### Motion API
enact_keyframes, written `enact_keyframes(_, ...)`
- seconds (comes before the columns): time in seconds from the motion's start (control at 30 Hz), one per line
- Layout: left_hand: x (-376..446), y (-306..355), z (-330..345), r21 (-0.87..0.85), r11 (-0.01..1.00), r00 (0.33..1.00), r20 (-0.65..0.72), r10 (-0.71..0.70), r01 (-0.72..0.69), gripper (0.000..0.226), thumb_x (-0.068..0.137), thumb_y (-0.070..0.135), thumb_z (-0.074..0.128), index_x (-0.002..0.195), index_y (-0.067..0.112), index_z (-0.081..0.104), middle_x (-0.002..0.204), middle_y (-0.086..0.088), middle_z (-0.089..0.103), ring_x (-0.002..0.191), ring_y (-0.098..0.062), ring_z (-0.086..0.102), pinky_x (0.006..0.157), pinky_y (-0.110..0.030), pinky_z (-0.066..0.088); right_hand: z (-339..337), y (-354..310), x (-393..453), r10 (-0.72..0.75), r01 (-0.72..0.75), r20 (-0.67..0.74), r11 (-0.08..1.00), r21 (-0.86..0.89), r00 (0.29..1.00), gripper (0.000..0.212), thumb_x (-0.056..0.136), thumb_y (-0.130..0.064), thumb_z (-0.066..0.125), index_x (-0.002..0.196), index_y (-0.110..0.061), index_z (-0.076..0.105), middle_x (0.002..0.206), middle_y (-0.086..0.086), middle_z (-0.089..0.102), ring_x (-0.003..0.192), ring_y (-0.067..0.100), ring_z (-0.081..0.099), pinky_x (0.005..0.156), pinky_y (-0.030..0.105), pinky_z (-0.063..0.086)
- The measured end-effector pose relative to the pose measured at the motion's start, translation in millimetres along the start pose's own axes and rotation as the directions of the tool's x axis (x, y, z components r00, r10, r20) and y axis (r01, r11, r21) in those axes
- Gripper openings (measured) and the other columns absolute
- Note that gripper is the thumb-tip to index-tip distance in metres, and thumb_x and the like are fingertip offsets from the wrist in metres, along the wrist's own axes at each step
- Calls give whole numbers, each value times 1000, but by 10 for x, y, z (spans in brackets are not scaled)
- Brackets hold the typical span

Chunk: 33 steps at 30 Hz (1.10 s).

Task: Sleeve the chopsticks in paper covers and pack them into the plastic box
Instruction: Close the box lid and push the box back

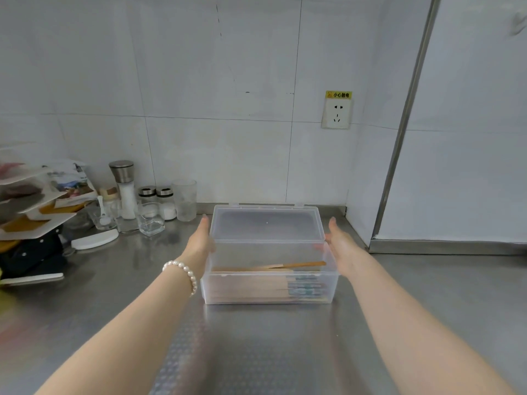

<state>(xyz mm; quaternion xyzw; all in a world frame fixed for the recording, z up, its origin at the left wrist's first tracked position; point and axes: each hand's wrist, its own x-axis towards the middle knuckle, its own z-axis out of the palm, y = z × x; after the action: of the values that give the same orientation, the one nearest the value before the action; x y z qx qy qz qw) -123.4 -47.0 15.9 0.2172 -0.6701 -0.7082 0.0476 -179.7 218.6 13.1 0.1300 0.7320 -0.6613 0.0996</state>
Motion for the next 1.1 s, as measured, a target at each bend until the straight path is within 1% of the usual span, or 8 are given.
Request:
enact_keyframes(0.1,27,-18,-57,-71,997,999,54,1,3,70,93,60,17,109,8,62,107,-9,59,98,-18,51,110,-39,24,-47,50,17,-16,12,19,985,174,1000,75,90,-67,17,117,-14,62,109,11,69,107,26,61,107,46,36)
enact_keyframes(0.2,39,-44,-74,-130,991,998,50,47,-40,69,93,59,14,117,13,60,111,-9,59,86,-12,48,100,-37,27,-88,105,70,-27,17,36,968,248,999,73,87,-71,12,108,-22,61,90,9,69,89,23,63,104,45,37)
enact_keyframes(0.27,50,-42,-91,-179,983,999,10,31,-28,69,92,61,16,119,13,57,112,-10,61,74,-9,48,82,-30,31,-80,102,46,-47,35,32,950,309,998,73,82,-76,15,102,-23,60,92,8,68,92,24,62,104,44,35)
enact_keyframes(0.4,65,-31,-167,-290,954,996,56,-65,78,71,80,73,32,114,16,58,123,-8,59,84,-21,59,81,-37,44,-101,96,-5,-81,38,99,924,381,992,63,77,-74,43,95,-17,65,103,8,68,104,24,61,100,44,41)
enact_keyframes(0.47,10,43,-248,-221,961,981,131,-142,169,66,76,65,47,122,19,52,128,-7,54,92,-28,60,80,-44,48,-149,26,-111,-47,-8,188,959,283,981,45,80,-56,53,99,-16,60,95,7,64,85,24,61,81,37,47)
enact_keyframes(0.57,-99,259,-381,92,962,918,289,-272,256,46,77,42,54,118,20,53,124,-16,53,107,-42,53,87,-70,36,-303,-150,-233,78,-90,267,995,34,960,41,71,-41,62,105,-18,55,107,16,62,94,34,62,90,51,46)
enact_keyframes(0.77,-304,431,-353,447,867,907,234,-349,219,62,78,26,62,133,16,35,122,-23,52,102,-42,55,95,-66,34,-296,-353,-484,245,-153,177,897,-415,953,72,79,-26,62,142,-24,28,138,24,43,105,42,59,87,62,43)
enact_keyframes(1.1,-444,142,-292,489,849,919,207,-336,201,80,77,23,69,143,21,24,152,-16,16,115,-52,46,95,-66,34,-139,-69,-743,211,-121,109,836,-534,971,66,85,-34,63,142,-19,33,141,18,43,111,41,57,92,60,41)
